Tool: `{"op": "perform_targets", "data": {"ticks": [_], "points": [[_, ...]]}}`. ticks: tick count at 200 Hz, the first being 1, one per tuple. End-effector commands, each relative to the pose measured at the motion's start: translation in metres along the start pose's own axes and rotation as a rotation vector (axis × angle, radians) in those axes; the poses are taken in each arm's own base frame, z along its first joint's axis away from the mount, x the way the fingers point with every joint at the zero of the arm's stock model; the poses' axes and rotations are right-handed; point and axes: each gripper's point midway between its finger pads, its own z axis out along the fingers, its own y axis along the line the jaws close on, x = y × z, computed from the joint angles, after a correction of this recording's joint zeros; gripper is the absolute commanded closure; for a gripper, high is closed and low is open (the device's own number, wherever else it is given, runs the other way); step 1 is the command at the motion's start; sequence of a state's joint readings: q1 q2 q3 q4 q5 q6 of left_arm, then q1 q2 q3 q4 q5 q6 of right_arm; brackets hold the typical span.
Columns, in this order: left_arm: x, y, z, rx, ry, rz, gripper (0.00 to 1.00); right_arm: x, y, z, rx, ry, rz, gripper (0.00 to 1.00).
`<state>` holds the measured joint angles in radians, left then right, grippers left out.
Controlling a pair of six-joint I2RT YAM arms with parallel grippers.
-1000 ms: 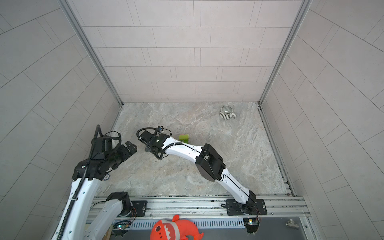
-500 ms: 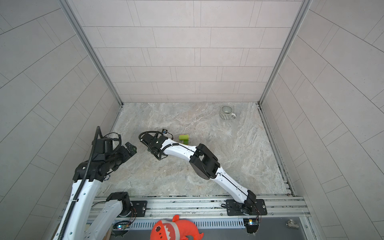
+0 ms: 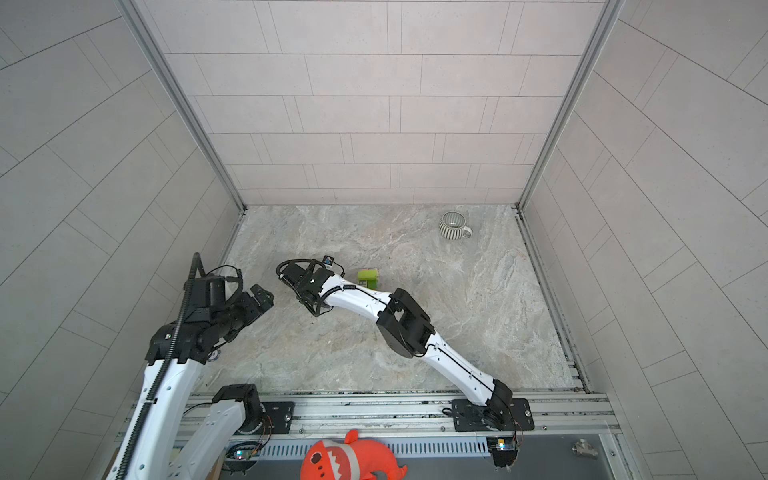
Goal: Build the wood block tower
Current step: 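Reach right gripper across to the brown plank while left gripper draws back, then close right gripper on the dark brown plank and lift it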
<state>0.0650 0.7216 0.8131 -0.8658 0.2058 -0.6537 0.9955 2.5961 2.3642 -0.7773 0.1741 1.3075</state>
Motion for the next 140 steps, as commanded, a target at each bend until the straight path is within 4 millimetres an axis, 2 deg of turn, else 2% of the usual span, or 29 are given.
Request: {"op": "perform_targets", "data": {"ticks": [1, 32, 94, 140], "points": [[0.0, 0.002, -0.001, -0.004, -0.002, 0.005, 0.0, 0.019, -0.026, 0.013, 0.102, 0.054, -0.019, 0.46], [0.0, 0.002, 0.001, -0.008, 0.003, 0.008, 0.0, 0.014, -0.033, 0.004, 0.132, 0.045, -0.078, 0.53], [0.0, 0.005, 0.002, -0.021, 0.011, -0.002, 0.0, 0.009, -0.049, -0.004, 0.168, 0.066, -0.18, 0.73], [0.0, 0.007, 0.003, -0.033, 0.011, -0.007, 0.0, -0.006, -0.061, -0.022, 0.19, 0.046, -0.27, 0.81]]}}
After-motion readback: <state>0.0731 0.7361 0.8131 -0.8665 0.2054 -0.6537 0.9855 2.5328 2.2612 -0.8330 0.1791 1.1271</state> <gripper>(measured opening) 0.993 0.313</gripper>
